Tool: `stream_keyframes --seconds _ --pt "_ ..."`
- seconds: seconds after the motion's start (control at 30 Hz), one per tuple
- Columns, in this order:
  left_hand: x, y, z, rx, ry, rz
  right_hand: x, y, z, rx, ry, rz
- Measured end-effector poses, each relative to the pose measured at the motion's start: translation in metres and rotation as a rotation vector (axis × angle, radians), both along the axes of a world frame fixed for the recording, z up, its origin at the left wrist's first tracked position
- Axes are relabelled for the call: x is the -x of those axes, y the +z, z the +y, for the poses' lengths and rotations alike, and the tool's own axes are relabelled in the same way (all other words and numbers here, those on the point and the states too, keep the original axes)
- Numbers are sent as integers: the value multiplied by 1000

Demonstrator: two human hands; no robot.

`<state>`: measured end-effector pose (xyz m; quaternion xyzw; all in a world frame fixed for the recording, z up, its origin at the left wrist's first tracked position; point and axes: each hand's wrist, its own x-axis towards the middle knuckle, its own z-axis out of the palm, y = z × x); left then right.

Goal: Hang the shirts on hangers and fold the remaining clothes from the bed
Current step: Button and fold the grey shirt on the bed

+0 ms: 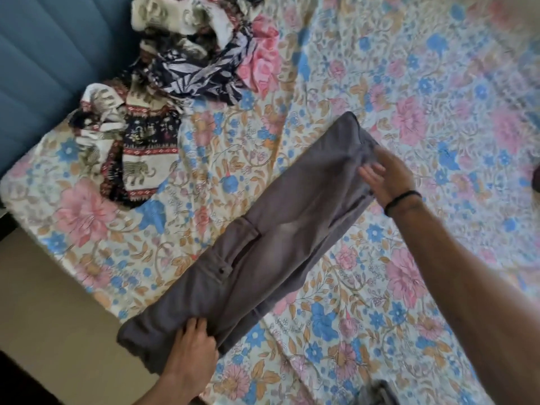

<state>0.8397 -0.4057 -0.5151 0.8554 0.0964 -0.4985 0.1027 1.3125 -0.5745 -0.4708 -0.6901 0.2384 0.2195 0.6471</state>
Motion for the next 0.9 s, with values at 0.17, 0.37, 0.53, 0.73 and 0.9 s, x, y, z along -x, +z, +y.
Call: stream_keyframes --seconds 0.17,0.37,0.53,0.73,0.9 --pt "-41 28 21 110 99 237 32 -22 18 521 419 -136" --pt "-142 50 32 175 604 -571 5 -35 28 587 469 -216" --pt "-215 10 21 255 538 -728 -21 -23 -3 328 386 -232" --pt "-220 -24 45 319 1043 -714 -26 18 -72 126 283 -210" --pt "-220 -26 47 249 885 -648 -30 -7 -73 343 327 -250"
